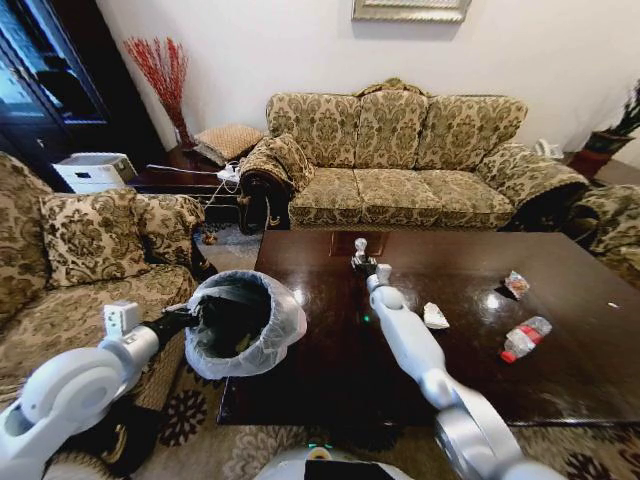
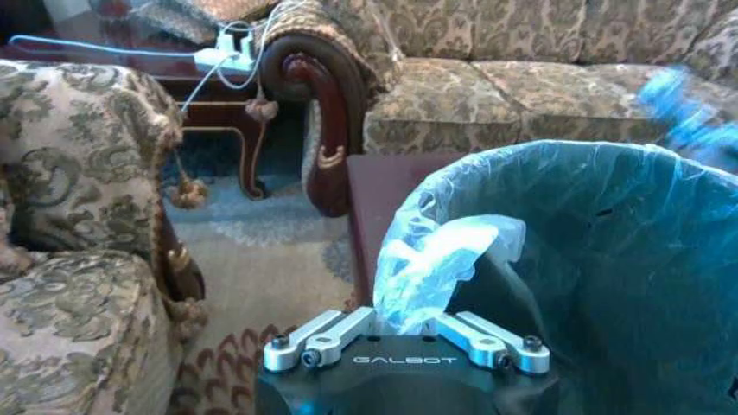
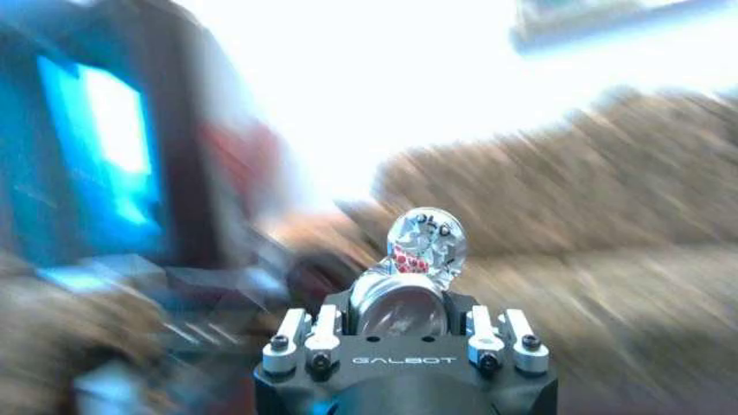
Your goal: Move to the front of the table and place the trash on the table into the trash bin.
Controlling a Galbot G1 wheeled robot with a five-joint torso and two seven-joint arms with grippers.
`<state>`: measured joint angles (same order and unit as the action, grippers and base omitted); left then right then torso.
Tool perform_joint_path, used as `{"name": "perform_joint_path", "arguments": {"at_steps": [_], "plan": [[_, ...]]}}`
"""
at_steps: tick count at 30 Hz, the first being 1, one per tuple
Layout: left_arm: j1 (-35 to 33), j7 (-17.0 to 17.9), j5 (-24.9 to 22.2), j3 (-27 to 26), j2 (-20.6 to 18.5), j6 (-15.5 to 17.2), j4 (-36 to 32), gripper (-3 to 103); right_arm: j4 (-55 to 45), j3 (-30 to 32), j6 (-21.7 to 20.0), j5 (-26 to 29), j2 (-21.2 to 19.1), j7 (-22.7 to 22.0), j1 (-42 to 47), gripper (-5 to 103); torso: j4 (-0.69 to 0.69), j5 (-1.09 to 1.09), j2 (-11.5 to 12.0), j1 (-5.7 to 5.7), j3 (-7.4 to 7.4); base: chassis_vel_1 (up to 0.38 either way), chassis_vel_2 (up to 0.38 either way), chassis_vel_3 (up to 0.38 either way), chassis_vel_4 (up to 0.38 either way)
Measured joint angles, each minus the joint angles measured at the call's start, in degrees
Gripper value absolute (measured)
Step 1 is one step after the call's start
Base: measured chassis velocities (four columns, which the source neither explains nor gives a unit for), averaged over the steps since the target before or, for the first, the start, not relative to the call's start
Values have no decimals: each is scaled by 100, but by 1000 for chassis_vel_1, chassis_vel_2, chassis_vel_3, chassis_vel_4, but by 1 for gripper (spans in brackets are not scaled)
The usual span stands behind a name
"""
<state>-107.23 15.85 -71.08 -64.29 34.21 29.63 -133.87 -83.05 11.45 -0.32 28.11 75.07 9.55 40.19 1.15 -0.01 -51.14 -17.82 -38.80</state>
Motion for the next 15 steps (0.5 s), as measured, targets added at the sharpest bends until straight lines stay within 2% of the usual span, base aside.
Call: {"name": "perform_joint_path", "arguments": {"at_steps": [2, 3, 6, 7, 10, 11, 12, 14, 15], "plan": [[3, 49, -79, -23, -99, 15, 80, 2, -1702, -175, -361, 459, -311, 179, 487, 45, 1, 0, 0, 0, 0, 0, 0, 0, 0], [3, 49, -79, -23, -99, 15, 80, 2, -1702, -175, -361, 459, -311, 179, 487, 45, 1, 0, 0, 0, 0, 0, 0, 0, 0], [6, 89, -94, -46, -191, 18, 142, 2, -3314, -675, -694, 955, -555, 289, 839, 45, 0, 0, -1, 1, 1, 0, 0, 0, 0], [6, 89, -94, -46, -191, 18, 142, 2, -3314, -675, -694, 955, -555, 289, 839, 45, 0, 0, -1, 1, 1, 0, 0, 0, 0], [-48, 99, -105, -130, -213, 24, 56, 2, -4123, -1497, -922, 1232, -716, 124, 897, 45, 1, 0, 0, 1, 1, 0, 0, 0, 0], [-48, 99, -105, -130, -213, 24, 56, 2, -4123, -1497, -922, 1232, -716, 124, 897, 45, 1, 0, 0, 1, 1, 0, 0, 0, 0], [-74, 98, -113, -181, -211, 32, -1, 2, -4296, -1866, -1052, 1205, -766, 79, 855, 45, 1, 0, -1, 1, 1, 0, 0, 0, 0], [-83, 98, -115, -203, -204, 34, -22, 2, -4317, -2000, -1087, 1161, -773, 72, 835, 45, 1, 0, -1, 1, 1, 0, 0, 0, 0], [-105, 99, -117, -254, -167, 37, -91, 2, -4286, -2295, -1135, 1002, -769, 49, 804, 45, 1, 0, -1, 1, 1, 0, 0, 0, 0]]}}
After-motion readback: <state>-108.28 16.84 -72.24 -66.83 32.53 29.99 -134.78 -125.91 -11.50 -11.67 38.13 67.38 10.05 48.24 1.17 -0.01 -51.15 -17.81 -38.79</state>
